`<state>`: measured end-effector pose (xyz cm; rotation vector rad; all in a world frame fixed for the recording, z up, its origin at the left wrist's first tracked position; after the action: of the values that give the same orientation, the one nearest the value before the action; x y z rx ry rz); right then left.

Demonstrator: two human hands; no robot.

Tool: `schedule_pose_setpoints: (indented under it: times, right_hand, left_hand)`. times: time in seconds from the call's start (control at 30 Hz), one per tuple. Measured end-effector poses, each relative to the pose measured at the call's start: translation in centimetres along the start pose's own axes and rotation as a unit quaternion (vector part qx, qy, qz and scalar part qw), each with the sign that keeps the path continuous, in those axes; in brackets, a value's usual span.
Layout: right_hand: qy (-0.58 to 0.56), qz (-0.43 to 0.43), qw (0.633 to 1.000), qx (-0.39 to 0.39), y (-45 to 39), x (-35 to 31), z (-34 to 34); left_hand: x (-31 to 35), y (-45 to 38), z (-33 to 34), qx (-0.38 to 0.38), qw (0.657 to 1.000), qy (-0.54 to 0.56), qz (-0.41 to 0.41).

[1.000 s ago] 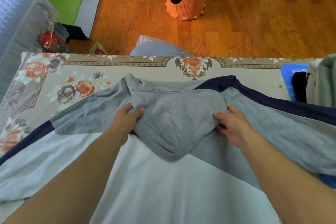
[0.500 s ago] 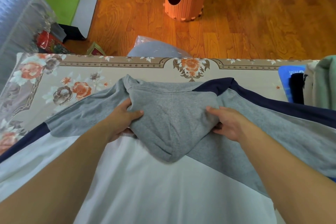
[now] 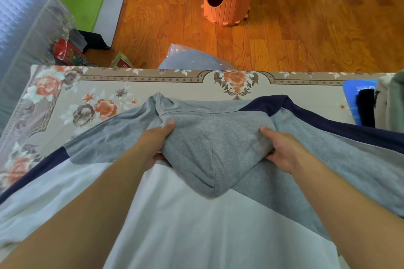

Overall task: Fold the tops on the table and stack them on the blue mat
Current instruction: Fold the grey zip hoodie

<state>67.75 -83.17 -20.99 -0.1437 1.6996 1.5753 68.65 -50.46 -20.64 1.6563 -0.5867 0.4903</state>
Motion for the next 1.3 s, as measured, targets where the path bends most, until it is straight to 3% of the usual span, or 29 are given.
schedule_pose_setpoints:
  times: [0.13,0.3,0.4,0.57,0.7,0.83,0.9,0.97,1.0,1.03,1.07,1.17,1.3]
  right_hand:
    - [0.015,-0.027,1.0,0.008,-0.8,0.1,-0.6]
    - [0.137,-0.088,0.985,0.056,-0.9,-0.6,-0.2]
    - [0.152,-0.129,0.977,0.074,-1.3,-1.5,0.5]
    - [0.143,-0.122,0.977,0.097,-3.5,-3.2,1.8]
    - [0.123,-0.144,0.973,0.133,-4.5,-5.1,3.1]
    - [0.157,-0.193,0.956,0.158,-5.5,-6.1,3.1]
    - [0.233,-0.226,0.931,0.167,-5.4,-5.6,3.4]
    - [0.31,-0.261,0.887,0.222,-5.6,-4.5,3.6]
    - [0.31,-0.246,0.885,0.247,-5.7,-4.0,3.8]
    - [0.287,-0.211,0.896,0.266,-5.8,-3.8,3.9]
    - [0.256,-0.175,0.91,0.276,-6.0,-3.8,4.0]
    - [0.183,-0.157,0.943,0.228,-7.4,-5.1,4.3]
    - [0.185,-0.205,0.934,0.227,-8.1,-6.7,4.2]
  left_hand:
    - [-0.2,-0.5,-0.3,0.044,0.991,0.102,0.073]
    - [1.9,-0.5,0.0,0.058,0.998,-0.013,0.021]
    - [4.7,-1.9,-0.3,0.085,0.995,-0.051,-0.007]
    - [7.3,-5.8,-0.6,0.124,0.984,-0.126,0.022]
    - [7.8,-7.2,-0.9,0.194,0.964,-0.125,0.132]
    - [6.5,-6.9,-0.3,0.283,0.922,-0.158,0.214]
    - [5.2,-5.8,1.5,0.288,0.881,-0.271,0.26]
    - [3.7,-4.6,3.8,0.278,0.765,-0.459,0.356]
    - [2.8,-4.3,4.8,0.252,0.705,-0.544,0.378]
    - [1.9,-4.3,5.6,0.212,0.669,-0.608,0.371]
    - [1.1,-4.7,6.1,0.171,0.655,-0.651,0.343]
    - [-0.5,-6.0,6.3,0.122,0.667,-0.683,0.271]
    - [-0.5,-6.2,6.6,0.132,0.667,-0.682,0.268]
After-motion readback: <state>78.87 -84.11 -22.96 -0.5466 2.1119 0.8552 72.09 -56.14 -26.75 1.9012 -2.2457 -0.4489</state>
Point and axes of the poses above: each hand's wrist, its own y-axis away from the middle knuckle, its own z-axis out of the palm, x = y × z, the point moved 1 cm from there along -y, towards the middle knuckle, and after that the axes turned 10 degrees about -y, right-handed, at the moved point
